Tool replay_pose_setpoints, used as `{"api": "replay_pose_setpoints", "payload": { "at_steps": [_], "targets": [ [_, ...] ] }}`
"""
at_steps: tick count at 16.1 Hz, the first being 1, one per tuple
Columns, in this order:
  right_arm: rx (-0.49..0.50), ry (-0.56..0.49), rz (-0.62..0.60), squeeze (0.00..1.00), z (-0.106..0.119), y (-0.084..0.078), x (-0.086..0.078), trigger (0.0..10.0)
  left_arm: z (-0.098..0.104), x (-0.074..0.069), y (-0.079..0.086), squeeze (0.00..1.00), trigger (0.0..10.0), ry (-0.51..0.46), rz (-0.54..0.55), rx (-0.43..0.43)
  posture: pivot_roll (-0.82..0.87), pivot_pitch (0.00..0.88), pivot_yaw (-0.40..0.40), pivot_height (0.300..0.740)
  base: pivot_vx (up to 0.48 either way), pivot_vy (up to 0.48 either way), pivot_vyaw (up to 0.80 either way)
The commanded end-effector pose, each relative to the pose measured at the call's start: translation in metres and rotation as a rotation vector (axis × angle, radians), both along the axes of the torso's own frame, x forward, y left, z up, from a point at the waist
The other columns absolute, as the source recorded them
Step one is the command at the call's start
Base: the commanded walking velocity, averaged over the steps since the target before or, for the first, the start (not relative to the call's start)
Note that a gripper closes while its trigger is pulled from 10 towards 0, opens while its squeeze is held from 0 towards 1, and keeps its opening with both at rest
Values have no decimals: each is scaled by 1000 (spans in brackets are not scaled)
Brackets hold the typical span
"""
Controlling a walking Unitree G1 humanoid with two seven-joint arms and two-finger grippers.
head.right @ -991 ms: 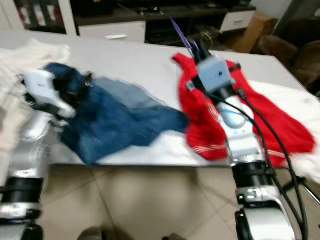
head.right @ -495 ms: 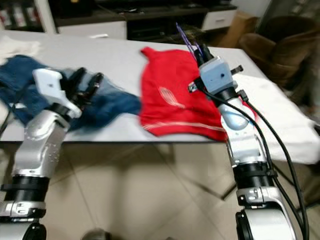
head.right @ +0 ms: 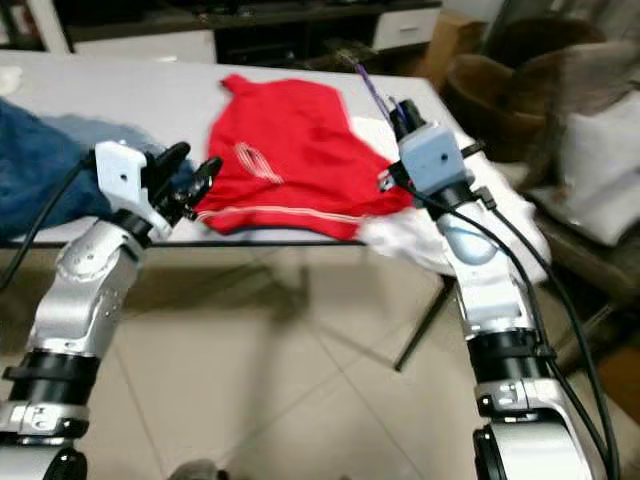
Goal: Hang hanger
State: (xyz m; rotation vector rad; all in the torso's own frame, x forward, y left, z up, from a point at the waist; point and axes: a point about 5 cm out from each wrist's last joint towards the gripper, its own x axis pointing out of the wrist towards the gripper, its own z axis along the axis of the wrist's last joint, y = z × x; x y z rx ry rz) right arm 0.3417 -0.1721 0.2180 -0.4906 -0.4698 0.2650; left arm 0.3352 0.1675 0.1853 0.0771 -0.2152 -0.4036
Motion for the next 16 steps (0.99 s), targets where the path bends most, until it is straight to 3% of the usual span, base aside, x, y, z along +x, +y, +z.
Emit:
{"api": "replay_pose_setpoints", "payload": {
  "at_steps": [1,3,7,9,10,13,16],
  "targets": [
    [60,25,7,0,1,-2,0,10000,2,-1,1,0,10000,-11,-3,35,144,1,-57,740,0,0,0],
    [216,59,-17,0,-1,-11,-2,10000,1,-1,0,0,10000,-13,-13,71,138,5,-50,740,0,0,0],
    [198,106,58,0,-19,4,-20,10000,-2,-2,-1,0,10000,-12,-43,145,131,8,-41,740,0,0,0],
    [69,157,126,0,-32,4,-32,10000,-9,-7,-3,0,10000,-11,-107,281,130,10,-40,740,0,0,0],
    [-54,150,135,0,-35,-4,-39,10000,-17,-12,0,0,10000,-9,-155,398,129,11,-38,740,0,0,0],
    [-128,91,110,0,-24,-13,-41,10000,-20,-14,6,0,10000,6,-171,439,126,11,-36,740,0,0,0],
    [-288,4,147,0,-15,-3,-44,10000,-26,-17,3,0,10000,30,-188,411,126,6,-38,740,0,0,0]
  ]
}}
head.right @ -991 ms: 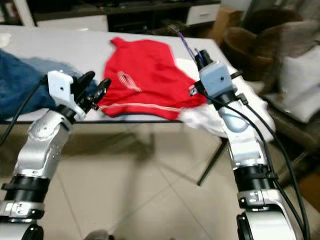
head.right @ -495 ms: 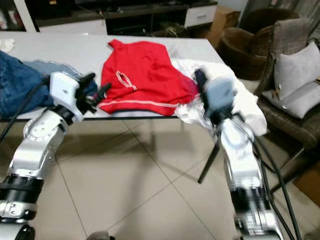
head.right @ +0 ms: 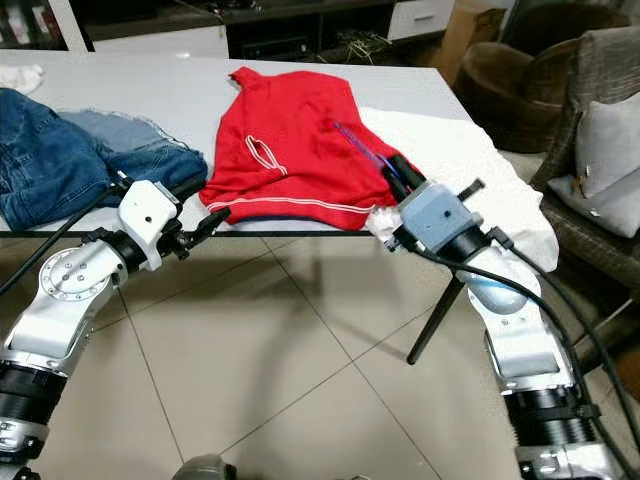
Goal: Hang hanger
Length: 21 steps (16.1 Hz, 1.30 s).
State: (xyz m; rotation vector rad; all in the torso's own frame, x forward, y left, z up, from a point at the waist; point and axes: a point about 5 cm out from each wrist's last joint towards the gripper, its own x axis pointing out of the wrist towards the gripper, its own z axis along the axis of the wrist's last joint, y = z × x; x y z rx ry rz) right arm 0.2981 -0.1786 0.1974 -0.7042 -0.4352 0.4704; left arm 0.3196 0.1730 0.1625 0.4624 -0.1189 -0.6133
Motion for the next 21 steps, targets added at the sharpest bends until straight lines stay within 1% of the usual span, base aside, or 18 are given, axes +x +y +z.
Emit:
{"api": "replay_pose_setpoints", "payload": {
  "at_steps": [1,2,3,4,6,7,9,14,18,21],
  "targets": [
    [-40,-43,18,0,6,5,0,10000,-6,-2,-5,0,10000,21,-24,3,126,5,-40,740,0,0,0],
    [-34,-49,28,0,6,11,2,10000,-13,-7,-10,0,10000,40,-59,14,130,2,-44,740,0,0,0],
    [-34,-49,28,0,6,11,2,10000,-13,-7,-10,0,10000,40,-59,14,130,2,-44,740,0,0,0],
    [-23,-40,43,0,2,16,1,10000,-18,-13,-15,0,10000,57,-102,27,133,2,-46,740,0,0,0],
    [-39,-35,49,0,-2,16,1,10000,-21,-18,-15,0,10000,79,-137,60,135,2,-47,740,0,0,0],
    [-47,-38,49,0,-3,15,2,10000,-23,-18,-13,0,10000,85,-139,85,136,2,-47,740,0,0,0],
    [-48,-46,43,0,-1,15,4,10000,-25,-17,-11,0,10000,92,-135,109,133,4,-46,740,0,0,0],
    [-37,-58,50,0,-1,20,4,10000,-23,-15,-16,0,10000,91,-138,100,128,7,-45,740,0,0,0],
    [-30,-67,46,0,1,20,6,10000,-22,-13,-15,0,10000,84,-133,98,132,1,-45,740,0,0,0],
    [-26,-74,47,0,3,21,8,10000,-21,-12,-15,0,10000,77,-127,96,134,0,-45,740,374,0,0]
  ]
}}
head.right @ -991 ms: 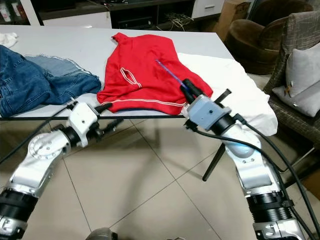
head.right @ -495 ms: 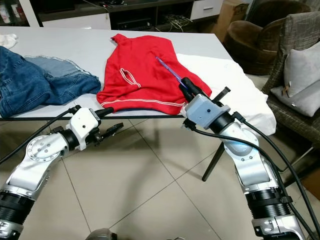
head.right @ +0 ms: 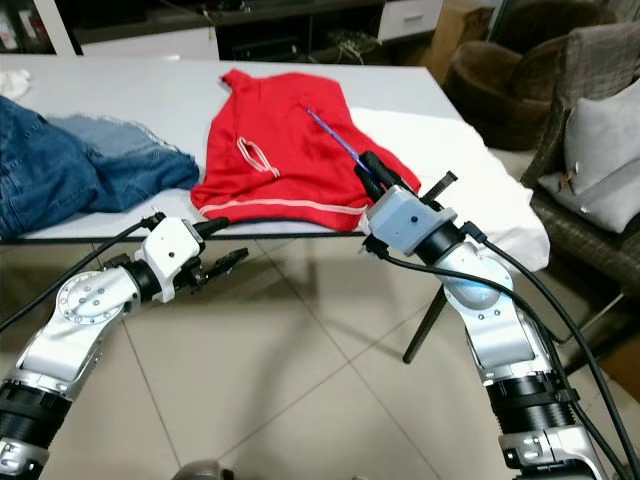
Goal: Hang hanger
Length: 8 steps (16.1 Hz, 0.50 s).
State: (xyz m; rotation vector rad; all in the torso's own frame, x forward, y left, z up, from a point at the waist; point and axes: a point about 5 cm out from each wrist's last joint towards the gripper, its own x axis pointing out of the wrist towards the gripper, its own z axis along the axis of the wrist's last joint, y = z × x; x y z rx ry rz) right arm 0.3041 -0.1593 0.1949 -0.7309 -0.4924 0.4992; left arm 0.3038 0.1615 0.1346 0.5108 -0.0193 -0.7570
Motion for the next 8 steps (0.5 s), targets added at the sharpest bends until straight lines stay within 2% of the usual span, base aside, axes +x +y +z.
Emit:
{"api": "replay_pose_setpoints", "payload": {
  "at_steps": [1,8],
  "targets": [
    [-2,-26,6,0,5,2,2,10000,8,4,-3,0,10000,-29,-11,5,137,0,-45,740,446,0,0],
    [12,-33,13,0,6,5,3,10000,8,4,-1,0,10000,-34,-5,4,142,0,-45,740,447,0,0]
  ]
}}
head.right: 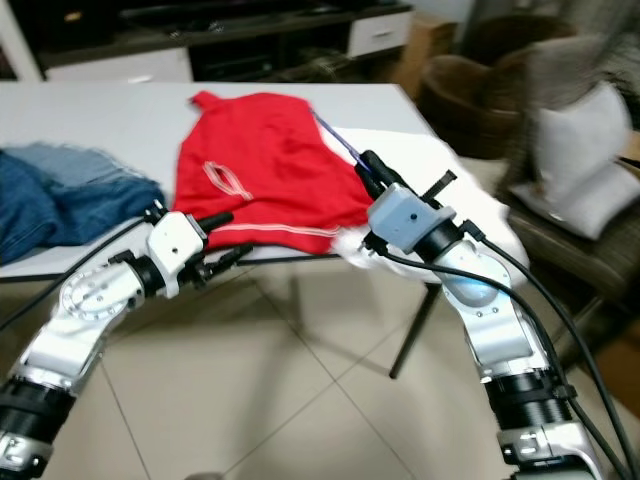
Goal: Hang hanger
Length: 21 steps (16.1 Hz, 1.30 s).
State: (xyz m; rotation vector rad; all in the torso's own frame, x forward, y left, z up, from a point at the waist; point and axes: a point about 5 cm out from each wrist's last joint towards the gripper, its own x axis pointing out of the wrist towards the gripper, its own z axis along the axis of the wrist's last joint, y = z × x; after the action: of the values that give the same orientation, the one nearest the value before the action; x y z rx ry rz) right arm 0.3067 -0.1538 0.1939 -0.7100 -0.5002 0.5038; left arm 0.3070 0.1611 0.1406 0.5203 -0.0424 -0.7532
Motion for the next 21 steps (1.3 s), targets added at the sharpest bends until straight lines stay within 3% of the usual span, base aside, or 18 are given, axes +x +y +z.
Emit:
{"api": "replay_pose_setpoints", "payload": {
  "at_steps": [1,8,11,19,21],
  "targets": [
    [-6,-34,2,0,7,-1,1,10000,2,1,-1,0,10000,-10,-2,4,142,0,-45,740,446,0,0],
    [-6,-43,1,0,9,-1,1,10000,2,1,-2,0,10000,-16,1,1,140,0,-47,740,418,0,0],
    [-12,-46,0,0,9,0,2,10000,2,1,-3,0,10000,-15,-9,-18,141,0,-48,740,0,0,744],
    [26,-33,-7,0,10,-2,3,10000,2,-1,-5,0,10000,-15,-36,5,139,3,-46,740,0,0,0],
    [24,-31,-7,0,10,-3,3,10000,4,-2,1,0,10000,-20,-100,82,138,3,-48,740,0,0,0]
  ]
}}
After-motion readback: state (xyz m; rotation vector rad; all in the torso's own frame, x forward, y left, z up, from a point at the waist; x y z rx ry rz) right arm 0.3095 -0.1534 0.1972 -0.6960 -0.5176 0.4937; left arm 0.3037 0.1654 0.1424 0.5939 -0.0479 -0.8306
